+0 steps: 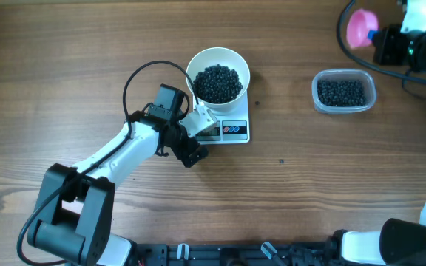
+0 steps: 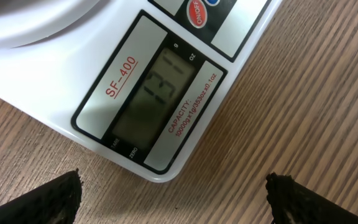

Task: Scoop item into bowl and weigh 150g on scale
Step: 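Return the scoop to the bean tub and scoop beans, right gripper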

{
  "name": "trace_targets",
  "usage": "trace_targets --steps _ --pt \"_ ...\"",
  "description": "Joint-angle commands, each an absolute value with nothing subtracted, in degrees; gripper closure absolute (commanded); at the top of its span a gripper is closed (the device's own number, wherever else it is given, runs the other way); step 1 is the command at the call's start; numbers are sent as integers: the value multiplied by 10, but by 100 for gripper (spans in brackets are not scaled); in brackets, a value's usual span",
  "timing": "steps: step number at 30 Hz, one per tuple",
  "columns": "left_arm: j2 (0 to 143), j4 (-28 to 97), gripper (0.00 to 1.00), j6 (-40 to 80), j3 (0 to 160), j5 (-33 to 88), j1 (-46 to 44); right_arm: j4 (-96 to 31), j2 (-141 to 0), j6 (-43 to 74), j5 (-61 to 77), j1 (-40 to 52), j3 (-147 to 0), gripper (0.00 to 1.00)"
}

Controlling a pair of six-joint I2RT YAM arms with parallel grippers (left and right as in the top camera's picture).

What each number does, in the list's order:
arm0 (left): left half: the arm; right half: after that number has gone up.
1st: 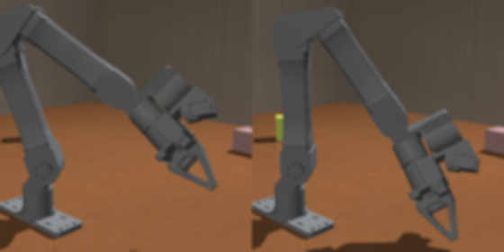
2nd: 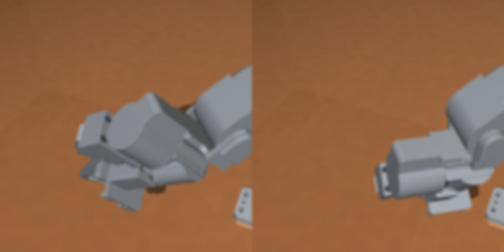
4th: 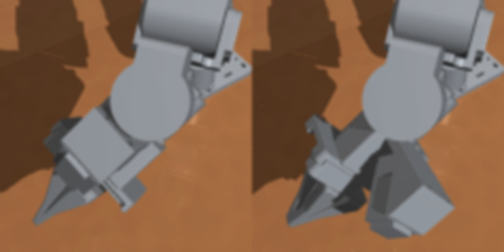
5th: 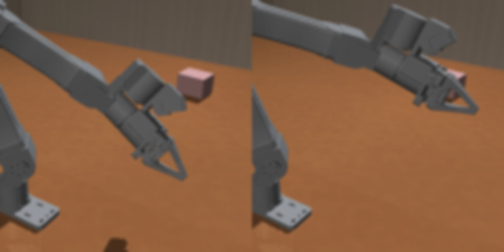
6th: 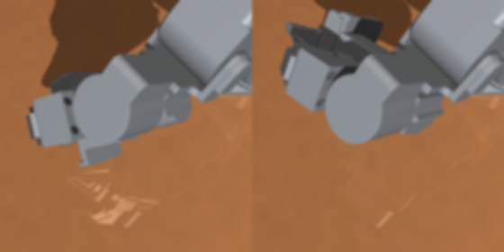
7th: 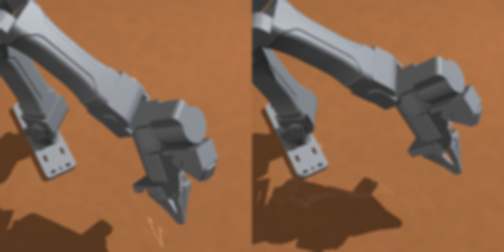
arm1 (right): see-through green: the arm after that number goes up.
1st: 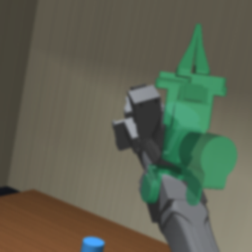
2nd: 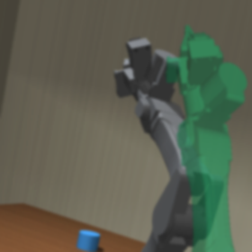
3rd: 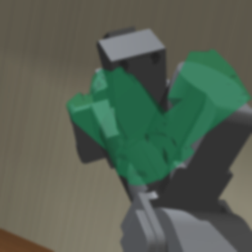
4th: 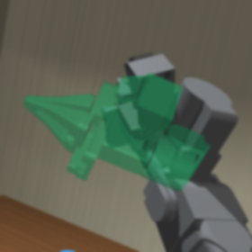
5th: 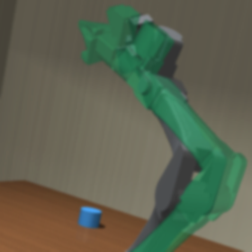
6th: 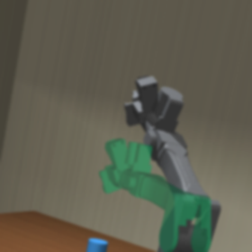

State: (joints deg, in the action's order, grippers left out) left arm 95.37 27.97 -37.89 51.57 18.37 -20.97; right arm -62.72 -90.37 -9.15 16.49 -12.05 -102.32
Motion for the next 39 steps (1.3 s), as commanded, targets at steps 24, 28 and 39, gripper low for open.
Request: trace_targets --steps 24,28,39 --pt "958 278 0 -388 513 195 -210 -655 -1123 -179 89 -121 -1009 96" --pt "958 278 0 -388 513 195 -210 -687 -1123 -180 98 -121 -1008 96" --pt "958 278 0 -388 513 195 -210 -666 -1123 -208 108 -121 -1007 96"
